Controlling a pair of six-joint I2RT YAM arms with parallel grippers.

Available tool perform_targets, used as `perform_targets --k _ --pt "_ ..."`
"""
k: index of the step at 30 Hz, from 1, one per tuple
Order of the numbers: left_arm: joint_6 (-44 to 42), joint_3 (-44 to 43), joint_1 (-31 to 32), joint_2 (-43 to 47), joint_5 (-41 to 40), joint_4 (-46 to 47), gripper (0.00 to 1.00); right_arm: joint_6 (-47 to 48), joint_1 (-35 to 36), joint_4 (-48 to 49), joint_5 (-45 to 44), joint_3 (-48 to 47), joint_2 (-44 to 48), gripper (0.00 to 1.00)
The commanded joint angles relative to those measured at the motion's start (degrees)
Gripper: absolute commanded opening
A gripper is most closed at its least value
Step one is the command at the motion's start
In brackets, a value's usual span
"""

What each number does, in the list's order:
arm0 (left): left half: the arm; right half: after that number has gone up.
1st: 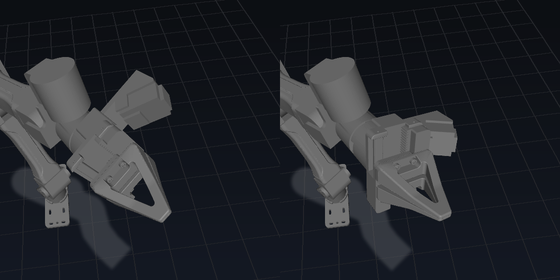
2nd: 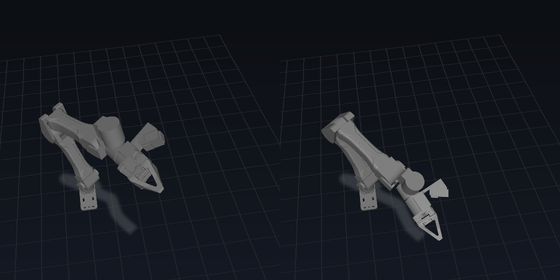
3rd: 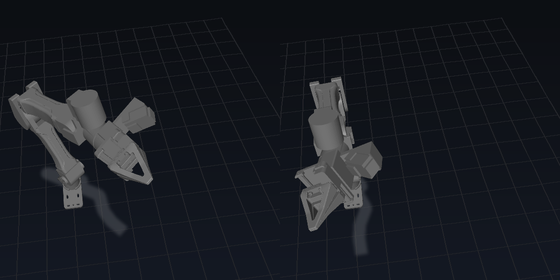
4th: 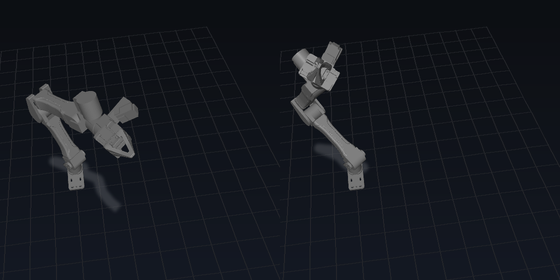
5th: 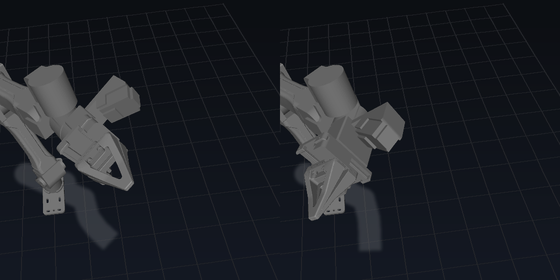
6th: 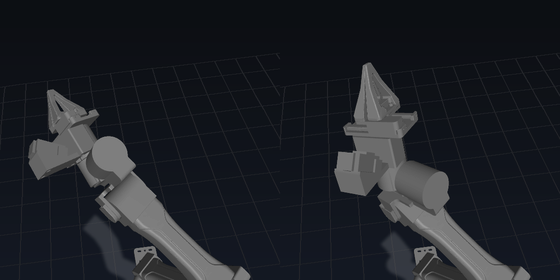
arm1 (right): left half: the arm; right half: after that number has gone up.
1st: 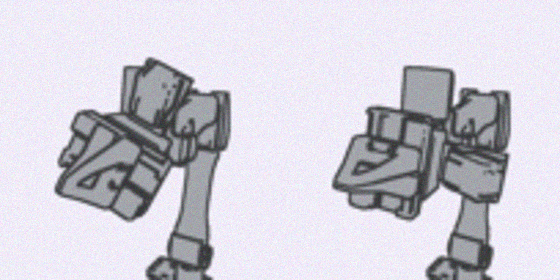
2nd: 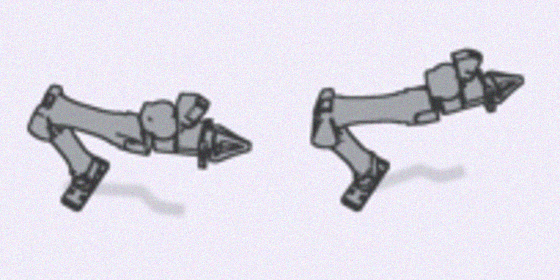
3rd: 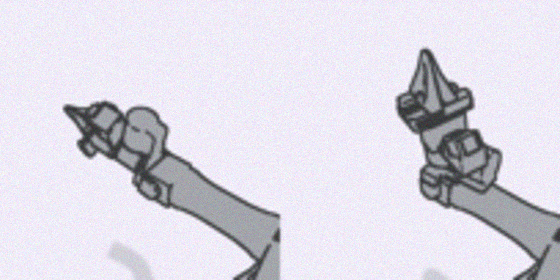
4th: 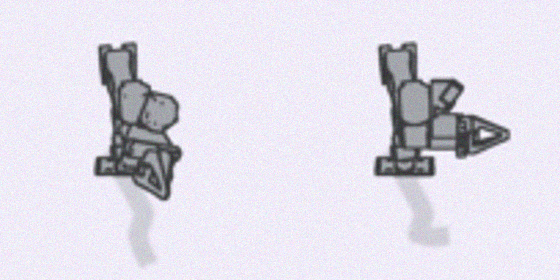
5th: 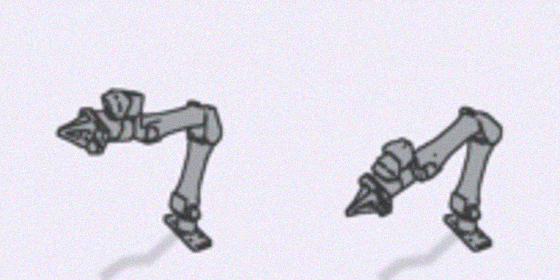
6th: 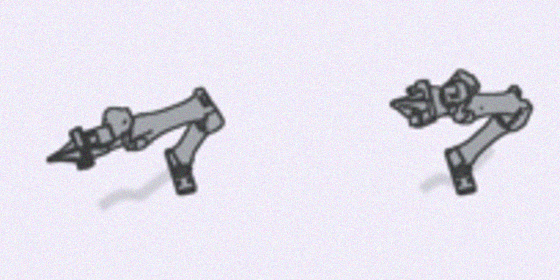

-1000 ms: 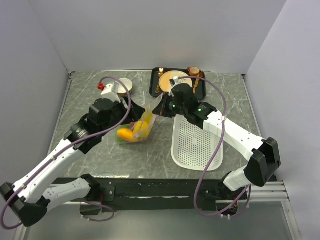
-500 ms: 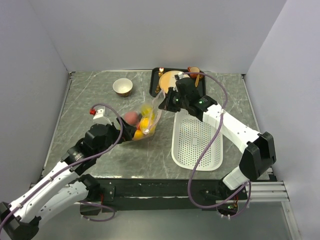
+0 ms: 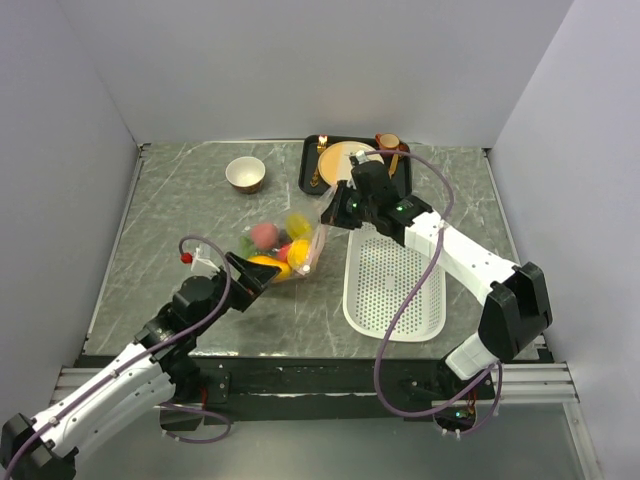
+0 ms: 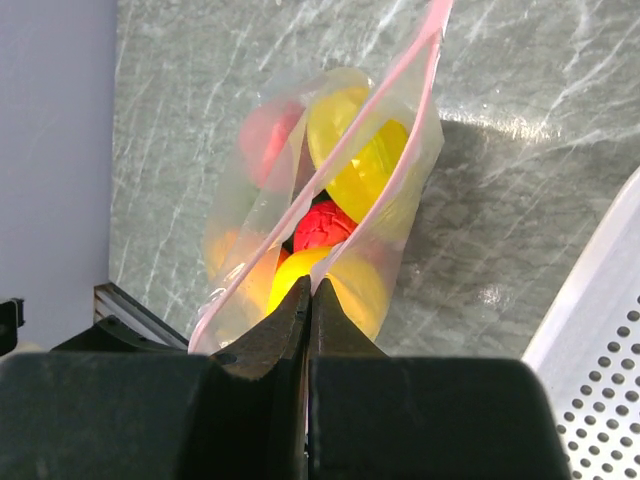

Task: Place the food in the zip-top bag and seal the zipper
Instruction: Zip the zipper food storage bag at the center of the board.

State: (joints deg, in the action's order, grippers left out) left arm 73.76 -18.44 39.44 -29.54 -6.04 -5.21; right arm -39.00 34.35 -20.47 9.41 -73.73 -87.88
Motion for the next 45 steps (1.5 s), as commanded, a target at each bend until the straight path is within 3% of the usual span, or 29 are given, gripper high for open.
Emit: perform_targets --k 1,11,21,25,28,35,45 --pt "7.98 1.91 -0.15 0.54 1.83 14.86 0.97 -0.55 -0.07 4.12 0.17 1.57 3.15 0.01" --pt "11.23 2.17 0.63 -11.76 7.18 31.13 0.93 -0.63 0.02 5.88 -0.09 5.0 5.52 0.01" --pt "13.78 2.44 5.73 -13.79 4.57 30.88 0.89 -0.72 0.02 6.67 0.08 6.23 6.31 0.02" --pt "15.97 3.93 8.01 -14.84 2.89 32.89 0.77 -0.55 0.1 6.84 0.35 6.67 6.58 0.02" --pt "16.95 4.55 10.56 -16.33 -0.45 34.21 0.77 -0.02 0.1 7.02 1.05 7.02 7.1 0.02" --pt "18.26 5.78 10.92 -20.38 -2.65 41.15 0.72 0.51 0.1 7.37 1.75 8.6 9.74 0.03" --pt "19.32 7.8 11.01 -19.86 -6.26 43.0 0.6 -0.55 0.02 9.13 2.28 12.56 11.41 0.03"
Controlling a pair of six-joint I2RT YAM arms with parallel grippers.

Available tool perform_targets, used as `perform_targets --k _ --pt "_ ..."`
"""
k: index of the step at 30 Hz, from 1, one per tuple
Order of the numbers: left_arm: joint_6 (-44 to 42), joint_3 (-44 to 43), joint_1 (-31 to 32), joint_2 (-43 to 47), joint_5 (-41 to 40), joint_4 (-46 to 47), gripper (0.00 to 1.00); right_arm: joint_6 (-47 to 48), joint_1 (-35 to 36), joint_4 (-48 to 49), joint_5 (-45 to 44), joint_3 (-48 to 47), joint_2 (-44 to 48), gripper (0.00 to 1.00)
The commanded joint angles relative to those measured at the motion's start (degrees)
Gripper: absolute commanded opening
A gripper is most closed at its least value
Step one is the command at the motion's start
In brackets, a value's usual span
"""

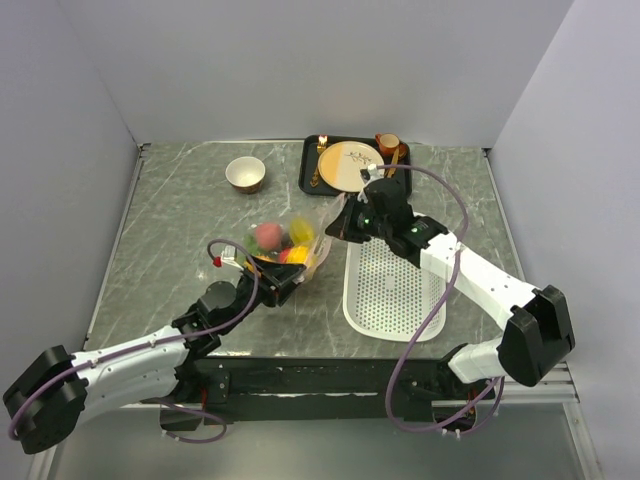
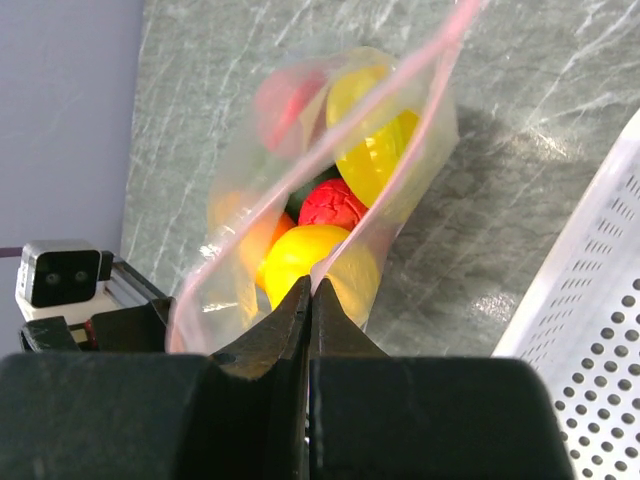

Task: Place the food in the zip-top bag and seal the zipper
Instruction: Zip the zipper food storage bag at the center of the board.

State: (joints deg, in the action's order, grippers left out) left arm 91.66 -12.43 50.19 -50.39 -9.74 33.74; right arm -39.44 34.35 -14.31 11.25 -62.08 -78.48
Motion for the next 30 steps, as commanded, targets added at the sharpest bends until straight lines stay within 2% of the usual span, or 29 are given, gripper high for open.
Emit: perform_targets --k 1,5,6,9,18,27,28,29,30 --pt "1.59 2.14 0.25 1.43 -3.09 3.97 0.6 -0.2 0.02 2.97 0.27 1.17 2.1 0.03" --pt "1.95 2.85 0.25 3.72 -4.59 1.6 0.56 -0.2 0.1 3.05 -0.08 1.88 2.54 0.03" --pt "1.95 2.76 0.25 4.5 -4.85 1.16 0.51 -0.28 0.02 3.14 -0.08 1.97 2.54 0.03" --pt "2.12 3.37 0.25 5.21 -5.73 1.51 0.44 -0.46 0.02 3.41 0.09 2.23 2.63 0.03" --pt "2.47 3.55 0.25 2.23 -4.15 5.02 0.38 -0.46 0.02 3.14 -0.17 2.06 2.71 0.03" --pt "3.35 4.08 0.25 0.65 -3.45 6.78 0.02 -0.81 0.02 3.76 -0.26 3.46 3.24 0.04" --pt "3.61 4.16 0.25 0.65 -3.45 6.87 0.01 -0.9 0.1 3.76 -0.26 3.64 3.33 0.04" --pt "3.53 4.16 0.25 0.73 -3.36 6.96 0.01 -0.9 0.02 3.67 -0.35 3.72 3.5 0.06" --pt "3.44 4.16 0.17 0.73 -3.36 6.87 0.01 -0.81 0.02 3.32 -0.69 3.81 4.03 0.14"
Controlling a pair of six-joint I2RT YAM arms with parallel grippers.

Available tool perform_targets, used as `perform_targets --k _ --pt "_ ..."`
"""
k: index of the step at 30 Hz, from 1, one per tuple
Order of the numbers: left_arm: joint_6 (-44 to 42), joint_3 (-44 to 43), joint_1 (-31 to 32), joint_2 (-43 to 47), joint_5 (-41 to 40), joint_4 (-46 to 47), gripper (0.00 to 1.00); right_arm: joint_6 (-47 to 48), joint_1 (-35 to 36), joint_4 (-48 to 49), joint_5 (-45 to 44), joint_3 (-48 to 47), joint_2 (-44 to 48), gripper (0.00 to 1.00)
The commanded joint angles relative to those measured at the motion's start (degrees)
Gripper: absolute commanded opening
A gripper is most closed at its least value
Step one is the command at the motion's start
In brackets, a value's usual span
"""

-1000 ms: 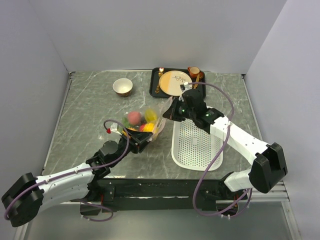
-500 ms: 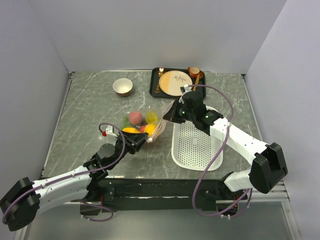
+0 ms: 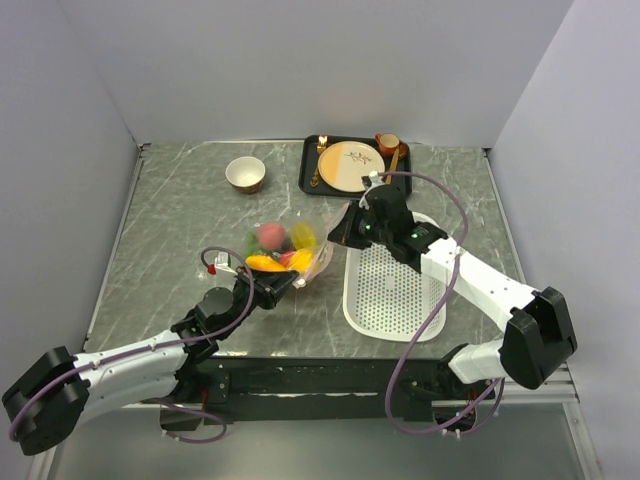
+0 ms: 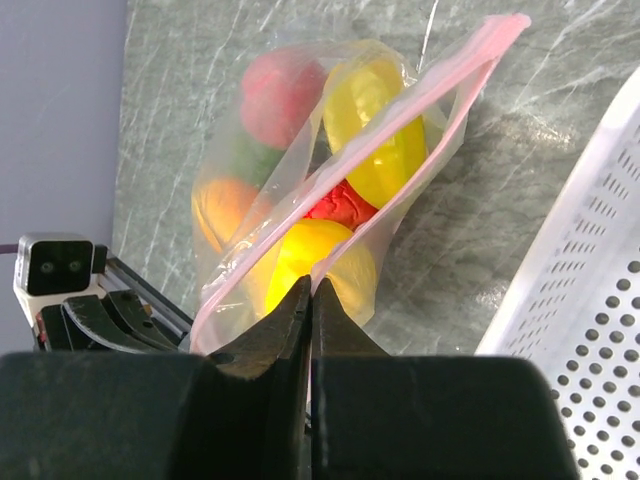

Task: Place the food in the zip-top bag and seal the zipper
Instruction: Zip the zipper food storage bag at the center of the board.

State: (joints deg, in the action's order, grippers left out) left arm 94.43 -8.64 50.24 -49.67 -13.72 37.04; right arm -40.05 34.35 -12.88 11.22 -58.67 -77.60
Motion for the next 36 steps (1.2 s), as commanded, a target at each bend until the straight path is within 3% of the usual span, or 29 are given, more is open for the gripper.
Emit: perform_targets --k 1,7,14,19,23,36 --pt "0.58 0.38 0.21 -0.08 0.62 3.39 0.01 -0.38 0.1 1.2 -1.37 0.4 3.68 0.2" --pt "-1.7 -0.14 0.12 0.89 0.44 2.34 0.01 -4.75 0.02 -3.2 -8.41 5.22 16.41 0.67" --pt "-4.61 0.29 0.12 4.23 -0.26 0.76 0.01 -16.01 4.22 4.35 0.55 18.15 26.89 0.67" --pt "-6.19 -0.32 0.21 4.14 -0.35 -0.56 0.01 -21.11 13.09 11.21 -0.85 19.74 23.73 0.65" --pt "-6.8 -0.67 0.21 3.0 0.18 0.05 0.01 -22.08 15.74 14.28 -2.34 18.69 19.52 0.61" --pt "-7.24 -1.02 0.12 0.37 1.06 1.9 0.01 -22.88 18.47 17.19 -3.31 16.93 14.15 0.55"
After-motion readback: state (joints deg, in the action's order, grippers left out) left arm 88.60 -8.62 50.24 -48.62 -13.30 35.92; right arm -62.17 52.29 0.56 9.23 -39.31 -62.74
